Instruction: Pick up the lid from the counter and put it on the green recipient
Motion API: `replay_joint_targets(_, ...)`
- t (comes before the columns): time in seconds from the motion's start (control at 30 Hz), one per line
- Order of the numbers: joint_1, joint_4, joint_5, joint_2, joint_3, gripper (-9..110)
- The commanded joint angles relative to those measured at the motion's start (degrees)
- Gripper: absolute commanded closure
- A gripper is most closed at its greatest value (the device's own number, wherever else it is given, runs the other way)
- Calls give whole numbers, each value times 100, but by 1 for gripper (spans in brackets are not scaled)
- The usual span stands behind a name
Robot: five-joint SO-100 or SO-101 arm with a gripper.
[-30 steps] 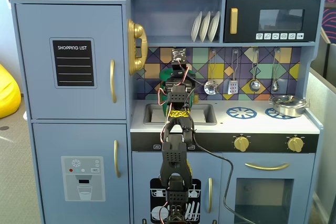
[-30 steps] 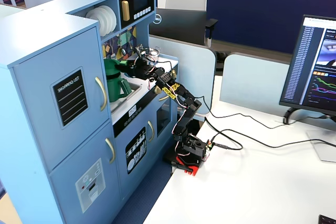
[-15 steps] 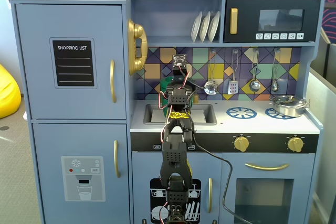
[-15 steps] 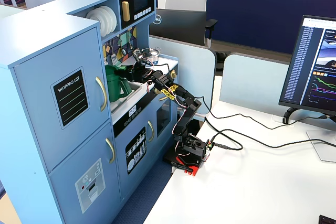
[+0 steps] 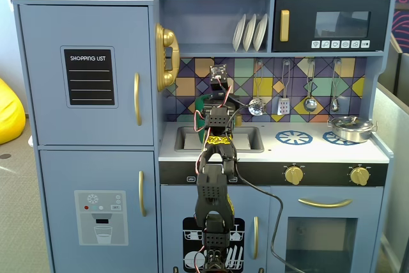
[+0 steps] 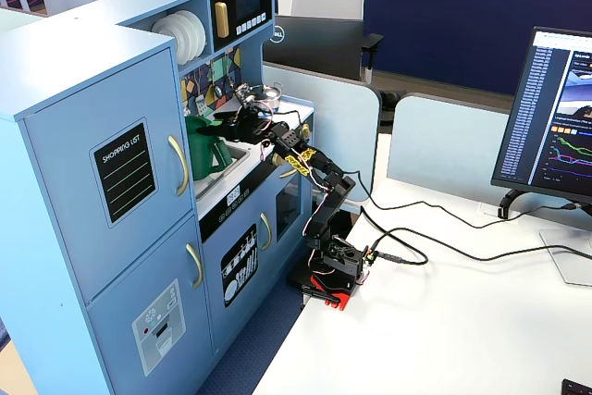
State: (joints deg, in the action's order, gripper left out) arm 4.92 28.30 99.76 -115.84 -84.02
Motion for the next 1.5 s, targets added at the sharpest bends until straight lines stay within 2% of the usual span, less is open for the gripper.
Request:
replay_joint_targets(0.0,-176,826,123,-1178,220,71)
replay_joint_targets(0.13,-299,1846,114,-2654,-1002,72)
replay_joint_targets(0.4,-158,3428,-237,-5414,-4693,77)
replay_joint_targets(0.53,-53,3366,-633,-6144,-6513,80)
replay_joint_targets(0.7,-237,2777,-888,-6091,-8130,88)
replay_joint_targets(0.87,-475,3744,-1380,-6618,-8745,98)
replay_joint_targets(1.0,-545,4983,-861,-6618,-8754,101)
replay_joint_targets(1.1,-633,5801,-853,-6618,-8763,100)
replay_joint_targets(1.13,-721,5959,-1187,-6618,-8763,100)
replay_joint_targets(1.2,-712,5897,-1687,-6618,-8763,98)
replay_joint_targets(1.47,-290,5950,-1327,-6627,-8763,97)
